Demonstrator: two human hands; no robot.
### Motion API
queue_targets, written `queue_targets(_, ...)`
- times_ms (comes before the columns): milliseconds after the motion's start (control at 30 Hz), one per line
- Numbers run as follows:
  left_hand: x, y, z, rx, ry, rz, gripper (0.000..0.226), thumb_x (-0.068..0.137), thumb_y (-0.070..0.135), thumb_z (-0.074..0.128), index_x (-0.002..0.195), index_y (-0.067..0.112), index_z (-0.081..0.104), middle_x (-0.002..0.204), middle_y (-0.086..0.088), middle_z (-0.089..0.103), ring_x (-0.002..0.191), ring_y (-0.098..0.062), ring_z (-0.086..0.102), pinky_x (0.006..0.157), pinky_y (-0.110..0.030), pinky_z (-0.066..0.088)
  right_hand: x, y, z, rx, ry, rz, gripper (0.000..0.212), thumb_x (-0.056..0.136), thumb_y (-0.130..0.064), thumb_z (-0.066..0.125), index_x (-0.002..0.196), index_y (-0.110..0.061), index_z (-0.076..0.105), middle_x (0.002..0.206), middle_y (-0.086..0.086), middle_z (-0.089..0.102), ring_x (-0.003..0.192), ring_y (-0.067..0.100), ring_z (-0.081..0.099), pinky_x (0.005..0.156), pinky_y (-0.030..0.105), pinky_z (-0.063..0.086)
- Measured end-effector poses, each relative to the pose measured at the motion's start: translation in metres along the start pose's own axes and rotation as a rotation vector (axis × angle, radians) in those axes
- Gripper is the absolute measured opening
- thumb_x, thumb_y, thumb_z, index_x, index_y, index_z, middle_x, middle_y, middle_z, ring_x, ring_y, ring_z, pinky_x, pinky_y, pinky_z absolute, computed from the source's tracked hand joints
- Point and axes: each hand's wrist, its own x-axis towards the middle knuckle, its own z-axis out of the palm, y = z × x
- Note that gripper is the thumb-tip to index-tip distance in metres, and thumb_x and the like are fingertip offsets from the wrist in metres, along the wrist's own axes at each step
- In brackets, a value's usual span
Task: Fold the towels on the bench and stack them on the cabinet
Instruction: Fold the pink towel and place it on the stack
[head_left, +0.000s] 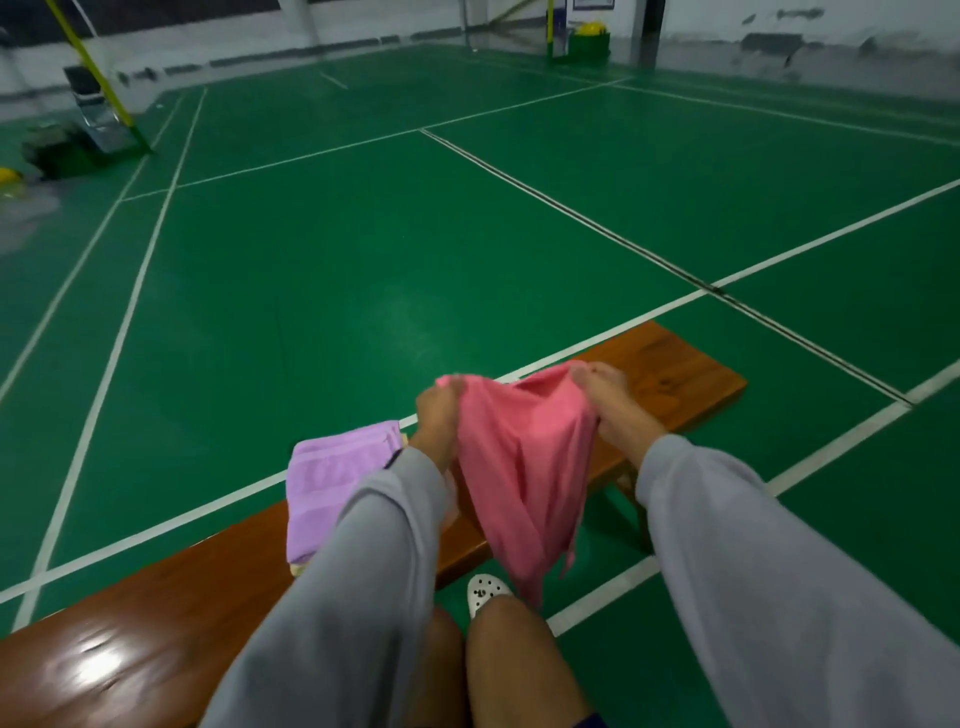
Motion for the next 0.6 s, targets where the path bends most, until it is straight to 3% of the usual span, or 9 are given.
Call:
queue_targets(67,0.004,0.029,-0.019,-0.195,0.053,0.043,0.019,0.09,0.022,0.072,0.075,0.013,0.065,0.076,-0.001,0.063,0.077,-0.018,0.056,0.073,-0.032,0.047,0.005,-0.026,-0.01,0.144,0.063,-0.007,0.018,0.096,-0.022,0.065,0.082,-0.012,0.063,0.082,0.007,0.061,0.078,0.02,0.054,0.066,0.031,0.044)
queue_targets(167,-0.011,0.034,-0.05,-0.164,-0.124,-0.043,0.014,0.096,0.022,0.068,0.084,0.013,0.067,0.078,-0.005,0.065,0.066,-0.017,0.059,0.062,-0.028,0.05,-0.03,-0.041,-0.024,-0.034,-0.072,0.145,0.023,0.101,-0.03,0.06,0.1,-0.008,0.064,0.092,0.01,0.067,0.082,0.024,0.062,0.064,0.03,0.048)
queue_targets(233,-0.022,0.03,-0.062,-0.036,-0.234,-0.101,0.021,0.1,0.021,0.061,0.081,0.015,0.061,0.073,-0.007,0.057,0.052,-0.015,0.055,0.052,-0.025,0.047,-0.054,-0.043,-0.028,-0.087,-0.297,0.264,0.025,0.105,-0.028,0.056,0.088,-0.01,0.06,0.075,0.008,0.067,0.068,0.02,0.061,0.056,0.029,0.048)
queue_targets(267,-0.027,0.036,-0.066,-0.02,-0.228,-0.073,0.023,0.101,0.02,0.06,0.079,0.016,0.057,0.072,-0.007,0.054,0.05,-0.014,0.053,0.05,-0.024,0.046,-0.058,-0.049,-0.027,-0.063,-0.326,0.258,0.028,0.105,-0.027,0.057,0.082,-0.011,0.058,0.062,0.005,0.065,0.059,0.018,0.06,0.051,0.027,0.048)
queue_targets(333,-0.031,0.063,-0.075,-0.129,-0.158,0.043,0.02,0.098,0.021,0.067,0.082,0.014,0.058,0.078,-0.009,0.058,0.06,-0.016,0.058,0.061,-0.03,0.053,-0.06,-0.074,-0.024,0.136,-0.238,0.147,0.025,0.101,-0.026,0.064,0.08,-0.013,0.057,0.056,0.002,0.061,0.058,0.017,0.06,0.05,0.024,0.051)
queue_targets(433,-0.042,0.098,-0.089,-0.379,-0.303,0.155,0.033,0.092,0.035,0.075,0.107,0.007,0.066,0.106,-0.014,0.07,0.096,-0.026,0.068,0.094,-0.044,0.057,-0.043,-0.099,-0.014,0.406,-0.137,0.028,0.022,0.096,-0.031,0.07,0.103,-0.011,0.067,0.086,0.008,0.071,0.083,0.024,0.069,0.069,0.033,0.059)
queue_targets(500,-0.063,0.096,-0.101,-0.127,-0.395,0.071,0.042,0.095,0.036,0.071,0.122,0.005,0.064,0.118,-0.015,0.071,0.108,-0.029,0.068,0.098,-0.05,0.056,-0.064,-0.105,-0.011,0.221,-0.216,0.073,0.029,0.1,-0.039,0.06,0.103,-0.011,0.07,0.087,0.009,0.074,0.078,0.024,0.072,0.064,0.031,0.058)
queue_targets(567,-0.074,0.081,-0.109,0.186,-0.406,-0.009,0.032,0.095,0.022,0.071,0.12,0.002,0.066,0.111,-0.015,0.073,0.099,-0.029,0.07,0.088,-0.045,0.06,-0.079,-0.11,-0.006,-0.003,-0.293,0.101,0.022,0.101,-0.035,0.06,0.094,-0.015,0.065,0.073,0.005,0.069,0.063,0.02,0.065,0.056,0.028,0.053)
queue_targets(600,-0.074,0.078,-0.111,0.197,-0.369,0.017,0.025,0.094,0.016,0.071,0.115,0.002,0.069,0.103,-0.013,0.073,0.091,-0.025,0.069,0.079,-0.038,0.06,-0.082,-0.117,-0.003,-0.01,-0.258,0.078,0.018,0.1,-0.03,0.064,0.092,-0.014,0.062,0.071,0.005,0.066,0.063,0.019,0.062,0.057,0.029,0.052)
